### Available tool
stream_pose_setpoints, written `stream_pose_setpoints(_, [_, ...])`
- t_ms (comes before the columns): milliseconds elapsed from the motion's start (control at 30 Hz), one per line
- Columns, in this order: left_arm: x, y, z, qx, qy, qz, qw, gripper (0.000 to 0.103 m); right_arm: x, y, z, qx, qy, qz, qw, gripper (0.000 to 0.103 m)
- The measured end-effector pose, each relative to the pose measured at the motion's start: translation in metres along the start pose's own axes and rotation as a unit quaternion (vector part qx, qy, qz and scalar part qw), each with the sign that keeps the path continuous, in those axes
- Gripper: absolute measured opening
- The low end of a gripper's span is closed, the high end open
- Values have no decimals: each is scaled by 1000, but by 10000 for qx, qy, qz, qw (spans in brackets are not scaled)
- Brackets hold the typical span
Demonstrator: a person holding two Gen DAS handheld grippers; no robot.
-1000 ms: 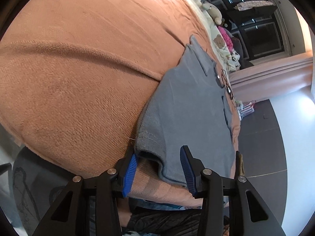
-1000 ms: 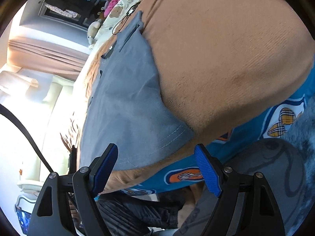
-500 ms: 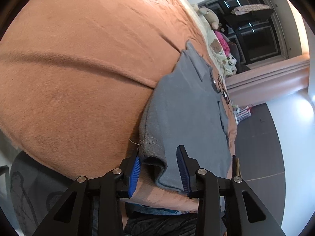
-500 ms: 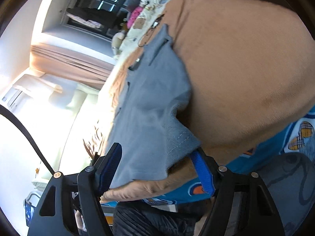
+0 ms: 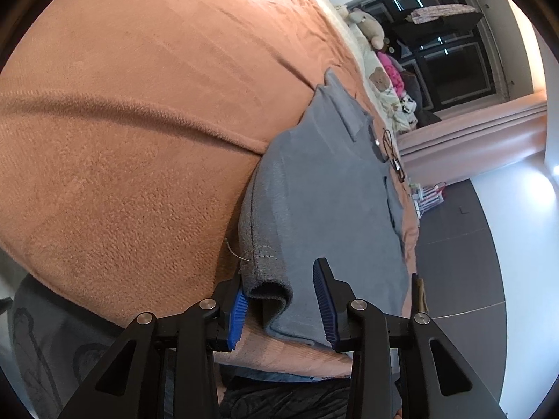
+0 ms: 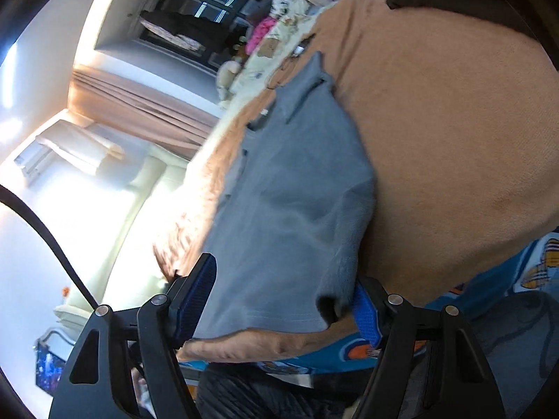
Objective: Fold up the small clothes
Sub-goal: 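Grasp the grey T-shirt hem with both tools, then lift the hem with both tools and fold it toward the collar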
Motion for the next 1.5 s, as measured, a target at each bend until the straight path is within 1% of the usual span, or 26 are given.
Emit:
stream_pose_setpoints(33, [0, 0, -3, 13, 62, 26, 10000, 38, 3, 0, -5, -29, -128, -16, 9999, 70])
stream_pose_setpoints(67, [-1, 0, -4, 23, 94, 56, 9999, 38, 4, 0, -8, -53, -196, -42, 9998, 65])
stream_pose_setpoints(100, [-2, 0, -5, 29, 110, 86, 9999, 38, 7, -1, -13, -109, -258, -116, 9995, 62])
stream_pose_setpoints(167, [-5, 1, -7, 51, 152, 157, 9997, 38, 10, -1, -20, -159, -350, -229, 9990, 50])
stream_pose_setpoints(267, [-8, 2, -8, 100, 187, 280, 9994, 37, 12, 0, -26, -196, -493, -361, 9979, 40])
stream_pose_setpoints(400, [-10, 4, -11, 152, 267, 346, 9989, 37, 5, 2, -31, -198, -595, -504, 9968, 36])
stream_pose_setpoints(500, [-10, 5, -14, 220, 322, 389, 9985, 37, 6, 3, -22, -152, -678, -620, 9957, 29])
stream_pose_setpoints(533, [-10, 6, -14, 259, 341, 424, 9982, 36, 8, 4, -20, -136, -716, -691, 9949, 25])
stream_pose_setpoints(567, [-11, 7, -14, 287, 359, 456, 9979, 33, 9, 3, -17, -126, -751, -735, 9944, 19])
stream_pose_setpoints(600, [-12, 8, -14, 311, 402, 497, 9975, 26, 9, 4, -15, -109, -809, -786, 9936, 15])
stream_pose_setpoints(633, [-13, 9, -14, 328, 440, 535, 9971, 21, 9, 5, -14, -72, -859, -830, 9928, 9])
stream_pose_setpoints(667, [-16, 10, -14, 339, 471, 585, 9966, 13, 9, 6, -11, -27, -894, -860, 9923, 4])
stream_pose_setpoints(733, [-18, 11, -11, 366, 460, 631, 9963, 9, 4, 7, -6, 54, -897, -865, 9922, 1])
stream_pose_setpoints(1000, [-6, 20, 15, 598, 269, 432, 9969, 6, -18, 4, 10, 338, -862, -789, 9926, 0])
stream_pose_setpoints(1233, [13, 23, 41, 771, -30, 340, 9964, 5, -37, -4, 23, 499, -822, -583, 9936, 0])
stream_pose_setpoints(1367, [24, 22, 55, 825, -211, 292, 9959, 5, -42, -8, 36, 620, -753, -472, 9941, 0])
stream_pose_setpoints(1500, [37, 20, 73, 912, -368, 248, 9948, 5, -51, -10, 48, 734, -577, -404, 9948, 0])
Point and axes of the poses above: each gripper's, at about its wrist camera, not at the fingertips, and z roughly against the way its jaws point, x to its right, y to its top, the point moved 7 cm from there along -z, roughly the way its jaws point, and after that the axes turned 3 degrees about -y, right-handed, at the moved point
